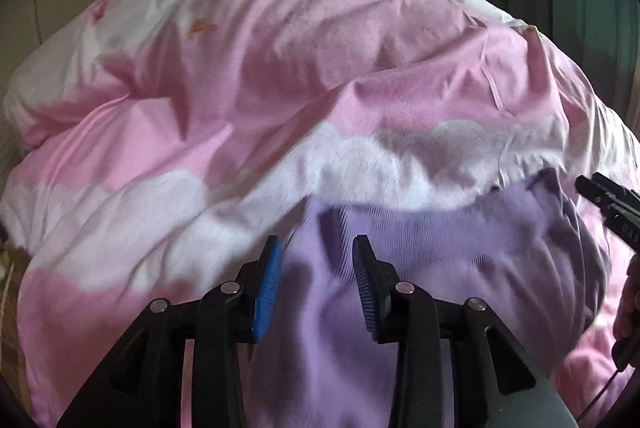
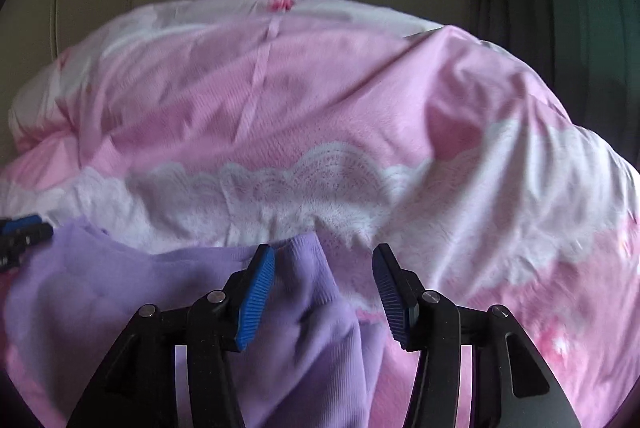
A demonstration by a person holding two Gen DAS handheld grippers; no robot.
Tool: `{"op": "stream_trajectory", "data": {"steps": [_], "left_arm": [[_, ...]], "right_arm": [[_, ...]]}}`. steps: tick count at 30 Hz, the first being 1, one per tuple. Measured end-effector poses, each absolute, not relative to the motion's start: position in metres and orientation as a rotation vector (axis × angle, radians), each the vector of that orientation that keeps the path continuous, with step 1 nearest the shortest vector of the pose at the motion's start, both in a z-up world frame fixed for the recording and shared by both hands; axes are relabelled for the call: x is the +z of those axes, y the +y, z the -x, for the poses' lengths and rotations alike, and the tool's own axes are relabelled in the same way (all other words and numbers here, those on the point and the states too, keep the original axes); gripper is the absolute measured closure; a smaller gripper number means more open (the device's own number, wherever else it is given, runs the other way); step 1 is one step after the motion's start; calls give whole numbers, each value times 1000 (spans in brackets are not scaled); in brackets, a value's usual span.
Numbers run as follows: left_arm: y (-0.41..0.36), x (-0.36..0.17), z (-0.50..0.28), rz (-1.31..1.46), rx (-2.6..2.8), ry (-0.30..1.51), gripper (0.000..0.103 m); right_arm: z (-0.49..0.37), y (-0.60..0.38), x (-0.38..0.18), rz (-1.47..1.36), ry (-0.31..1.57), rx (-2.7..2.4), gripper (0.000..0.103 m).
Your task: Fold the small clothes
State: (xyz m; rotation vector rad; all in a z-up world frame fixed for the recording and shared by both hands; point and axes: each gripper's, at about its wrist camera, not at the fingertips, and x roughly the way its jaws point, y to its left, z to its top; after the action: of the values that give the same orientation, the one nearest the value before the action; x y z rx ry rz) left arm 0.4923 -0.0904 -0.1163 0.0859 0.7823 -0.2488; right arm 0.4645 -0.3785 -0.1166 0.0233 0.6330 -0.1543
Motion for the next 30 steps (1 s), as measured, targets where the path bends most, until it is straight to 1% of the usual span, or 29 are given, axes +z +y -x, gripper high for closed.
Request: {"op": "stream_trajectory", "data": {"steps": [6, 9, 13, 15, 19, 22, 24, 25, 27, 29, 30], "left_arm": [[-66, -148, -462, -53, -205, 874, 67], [-57, -157, -452, -14, -180, 877, 63], [-55, -160, -445, -6, -151, 858, 62], [-57, -158, -441, -13, -153, 847, 63], [-62, -146, -426, -15, -185, 828, 63], [-67, -135, -410, -32, -188, 797, 61], [-69, -127, -398, -22, -198, 780, 57], [-70, -124, -393, -18, -206, 775, 56], [-72, -119, -381, -21, -212, 767, 54], [-72, -117, -369, -23, -208, 763, 49], [-72, -117, -365, -21, -208, 765, 48]], "right_arm": [[-412, -369, -114, -59, 634, -158, 51], [-394, -364, -124, -40, 663, -183, 51], [-383, -375, -149, -33, 744, -263, 52], [-385, -388, -163, -97, 806, -273, 52], [-373, -397, -157, -169, 779, -248, 51], [-360, -397, -148, -199, 751, -226, 49], [-349, -399, -146, -247, 744, -206, 40], [-340, -401, -147, -291, 740, -197, 38], [-326, -405, -150, -364, 737, -182, 35], [-315, -409, -156, -436, 734, -161, 34], [-309, -412, -159, -483, 728, -147, 33]]}}
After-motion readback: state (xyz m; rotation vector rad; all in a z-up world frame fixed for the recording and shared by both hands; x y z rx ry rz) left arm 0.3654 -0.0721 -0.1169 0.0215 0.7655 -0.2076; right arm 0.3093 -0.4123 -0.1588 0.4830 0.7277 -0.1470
